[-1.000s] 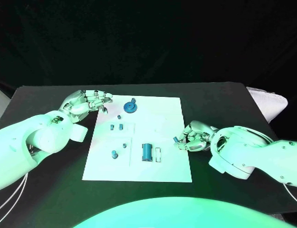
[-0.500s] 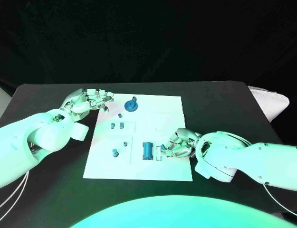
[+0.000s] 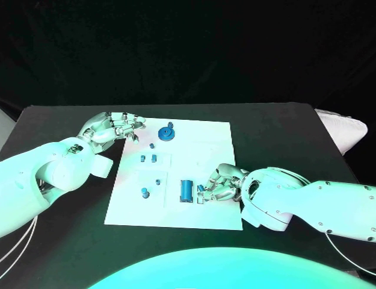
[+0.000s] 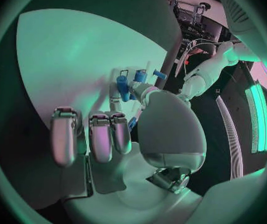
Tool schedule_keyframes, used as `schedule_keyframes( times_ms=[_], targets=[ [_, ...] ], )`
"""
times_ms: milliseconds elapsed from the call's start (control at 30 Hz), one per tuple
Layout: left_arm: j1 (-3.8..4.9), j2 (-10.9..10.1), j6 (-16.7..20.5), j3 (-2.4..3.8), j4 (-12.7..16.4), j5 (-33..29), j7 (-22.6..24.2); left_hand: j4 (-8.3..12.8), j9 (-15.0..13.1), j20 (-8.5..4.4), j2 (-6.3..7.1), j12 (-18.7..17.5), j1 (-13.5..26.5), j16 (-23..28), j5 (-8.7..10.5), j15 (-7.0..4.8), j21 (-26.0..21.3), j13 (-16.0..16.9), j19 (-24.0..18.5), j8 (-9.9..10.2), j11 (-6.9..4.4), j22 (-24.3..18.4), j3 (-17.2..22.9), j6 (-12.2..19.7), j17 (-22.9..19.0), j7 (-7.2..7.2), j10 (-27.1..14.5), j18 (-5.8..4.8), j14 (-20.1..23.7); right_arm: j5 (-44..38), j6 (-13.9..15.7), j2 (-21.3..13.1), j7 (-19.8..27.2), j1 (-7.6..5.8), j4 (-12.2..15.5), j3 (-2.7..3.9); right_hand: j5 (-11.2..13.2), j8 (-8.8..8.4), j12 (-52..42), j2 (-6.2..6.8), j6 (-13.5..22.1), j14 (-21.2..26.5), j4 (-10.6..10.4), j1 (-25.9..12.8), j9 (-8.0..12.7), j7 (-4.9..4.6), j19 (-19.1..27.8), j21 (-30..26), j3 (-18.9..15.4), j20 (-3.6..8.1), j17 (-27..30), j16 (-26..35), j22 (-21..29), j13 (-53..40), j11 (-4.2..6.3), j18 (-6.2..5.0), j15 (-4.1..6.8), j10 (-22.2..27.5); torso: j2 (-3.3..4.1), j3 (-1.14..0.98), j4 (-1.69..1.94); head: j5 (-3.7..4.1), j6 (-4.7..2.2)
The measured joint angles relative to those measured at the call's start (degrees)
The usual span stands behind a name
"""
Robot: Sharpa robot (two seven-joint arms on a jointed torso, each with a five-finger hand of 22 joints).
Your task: Assemble the parts on the task board
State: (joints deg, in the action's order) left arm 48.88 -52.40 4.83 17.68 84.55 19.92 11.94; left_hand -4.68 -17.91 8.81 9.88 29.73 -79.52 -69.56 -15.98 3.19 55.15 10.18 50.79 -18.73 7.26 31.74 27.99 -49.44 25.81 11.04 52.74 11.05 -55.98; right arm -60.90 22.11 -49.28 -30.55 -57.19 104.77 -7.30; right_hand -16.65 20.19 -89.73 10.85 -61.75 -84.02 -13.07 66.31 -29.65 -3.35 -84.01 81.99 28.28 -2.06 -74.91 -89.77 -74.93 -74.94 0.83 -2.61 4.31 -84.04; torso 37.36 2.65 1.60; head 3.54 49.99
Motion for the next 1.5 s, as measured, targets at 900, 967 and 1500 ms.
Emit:
schedule_keyframes(
  times_ms=[900,967,1500],
  targets=[
    [0.00,-0.2,-0.2,0.00,0.1,0.1,-0.3,-0.3,0.0,0.00,-0.01,0.0,0.0,0.0,0.00,0.00,-0.2,0.0,0.0,0.0,0.00,-0.1,0.0,0.0,0.0,0.00,0.0,0.00,0.0,-0.1,-1.8,0.5,-0.6,0.04,-0.5,-0.02,0.3,0.01,0.0,0.04,-0.1,0.0,-2.9,-4.0,0.2,0.11,0.0,0.0,-2.1,0.00,0.0,0.0,0.0,0.0,-0.01,0.00,0.00,0.0,0.01,0.01,-0.01,-0.28,0.01],
    [0.00,-0.2,-0.2,0.00,0.1,0.1,-0.3,-0.5,0.0,0.00,-0.31,0.0,0.3,0.0,0.00,0.00,-0.2,0.0,0.0,0.0,0.00,-0.1,-0.2,0.0,0.0,0.00,0.0,0.00,0.0,-0.1,-1.8,0.5,-0.6,0.04,-0.4,-0.02,0.3,0.01,0.0,-0.14,-0.1,0.0,-3.0,-4.2,0.2,0.11,0.0,0.0,-2.2,0.00,0.0,0.0,0.0,0.0,-0.01,0.00,0.00,0.0,0.01,0.01,-0.02,-0.29,0.01],
    [0.00,-0.2,-0.5,0.00,0.0,0.1,-0.4,-0.6,0.0,0.00,-0.30,0.0,0.3,0.0,0.00,0.21,-0.5,-0.1,0.0,-0.2,0.00,-0.2,0.0,0.0,0.0,0.00,0.0,0.00,0.2,0.0,-1.7,0.6,-0.6,0.05,-0.4,-0.02,-4.1,0.01,0.0,-0.67,-0.1,0.0,-3.5,-9.4,0.4,0.11,0.0,0.0,-5.1,0.00,0.0,0.0,0.0,0.0,-0.01,0.00,0.00,0.0,0.00,-0.02,-0.06,-0.27,0.01]
  ],
)
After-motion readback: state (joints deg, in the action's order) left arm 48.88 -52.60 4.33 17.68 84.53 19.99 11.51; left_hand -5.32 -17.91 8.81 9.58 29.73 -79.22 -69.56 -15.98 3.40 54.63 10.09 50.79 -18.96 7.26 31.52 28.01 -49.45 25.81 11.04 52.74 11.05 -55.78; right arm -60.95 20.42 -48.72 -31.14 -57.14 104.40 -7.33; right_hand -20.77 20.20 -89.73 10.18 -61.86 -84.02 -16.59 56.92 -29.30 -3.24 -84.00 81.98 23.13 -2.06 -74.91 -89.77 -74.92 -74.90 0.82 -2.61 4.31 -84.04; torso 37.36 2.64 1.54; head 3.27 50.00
